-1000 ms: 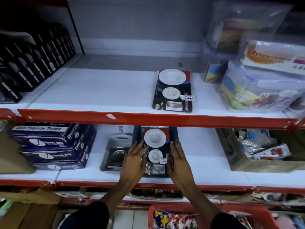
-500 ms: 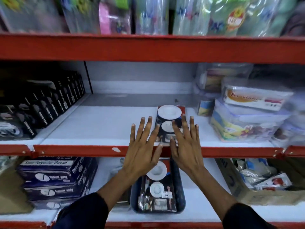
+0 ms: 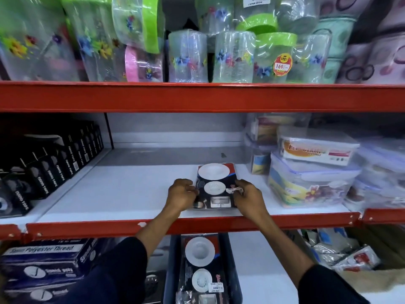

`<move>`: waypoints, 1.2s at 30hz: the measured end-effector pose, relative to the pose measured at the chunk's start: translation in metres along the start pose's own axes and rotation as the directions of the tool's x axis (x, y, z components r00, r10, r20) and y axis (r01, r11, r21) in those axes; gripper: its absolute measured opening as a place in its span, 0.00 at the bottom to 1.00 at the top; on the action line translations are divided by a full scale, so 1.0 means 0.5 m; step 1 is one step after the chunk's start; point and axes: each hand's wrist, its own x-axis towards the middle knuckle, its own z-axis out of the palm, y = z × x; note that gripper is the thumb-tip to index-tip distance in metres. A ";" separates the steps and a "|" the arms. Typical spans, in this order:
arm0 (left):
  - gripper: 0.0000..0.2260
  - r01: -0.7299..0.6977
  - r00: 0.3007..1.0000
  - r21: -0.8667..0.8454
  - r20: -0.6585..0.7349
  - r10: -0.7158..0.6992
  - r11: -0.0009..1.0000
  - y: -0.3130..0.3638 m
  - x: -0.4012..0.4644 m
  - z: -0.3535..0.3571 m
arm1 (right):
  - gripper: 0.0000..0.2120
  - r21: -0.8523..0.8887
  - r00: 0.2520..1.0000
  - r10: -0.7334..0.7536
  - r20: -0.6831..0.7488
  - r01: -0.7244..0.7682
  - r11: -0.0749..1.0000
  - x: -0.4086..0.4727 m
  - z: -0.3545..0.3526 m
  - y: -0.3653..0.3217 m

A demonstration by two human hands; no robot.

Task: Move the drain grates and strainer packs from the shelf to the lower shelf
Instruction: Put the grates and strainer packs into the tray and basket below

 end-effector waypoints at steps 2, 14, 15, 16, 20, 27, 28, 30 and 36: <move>0.07 0.096 0.995 -0.224 0.062 -0.084 0.970 0.005 -0.013 -0.016 | 0.23 0.031 0.996 -0.064 -0.060 0.066 0.997 -0.018 -0.007 0.004; 0.17 0.082 0.987 -0.417 0.157 -0.017 0.905 -0.028 -0.135 -0.065 | 0.27 0.114 0.838 -0.422 -0.345 0.483 0.868 -0.190 0.017 0.081; 0.17 0.084 0.988 -0.412 0.154 -0.021 0.907 -0.036 -0.148 -0.061 | 0.26 0.124 0.831 -0.424 -0.359 0.493 0.861 -0.203 0.023 0.090; 0.17 0.088 0.988 -0.408 0.153 -0.027 0.909 -0.046 -0.160 -0.057 | 0.25 0.126 0.823 -0.431 -0.371 0.504 0.854 -0.214 0.027 0.101; 0.15 0.148 0.987 -0.415 0.124 -0.105 0.898 -0.109 -0.216 -0.023 | 0.21 0.049 0.793 -0.495 -0.355 0.545 0.837 -0.269 0.050 0.153; 0.10 0.281 0.959 -0.398 0.075 -0.275 0.873 -0.265 -0.300 0.050 | 0.22 0.042 0.829 -0.514 -0.220 0.534 0.844 -0.393 0.123 0.268; 0.10 0.306 0.950 -0.385 0.069 -0.304 0.870 -0.287 -0.315 0.063 | 0.22 0.058 0.851 -0.497 -0.171 0.512 0.857 -0.413 0.132 0.287; 0.08 0.346 0.936 -0.361 0.063 -0.347 0.866 -0.325 -0.343 0.086 | 0.22 0.079 0.881 -0.465 -0.083 0.471 0.879 -0.444 0.147 0.320; 0.11 0.467 0.878 -0.342 0.068 -0.475 0.815 -0.410 -0.412 0.138 | 0.25 0.030 0.937 -0.302 0.174 0.301 0.953 -0.525 0.177 0.387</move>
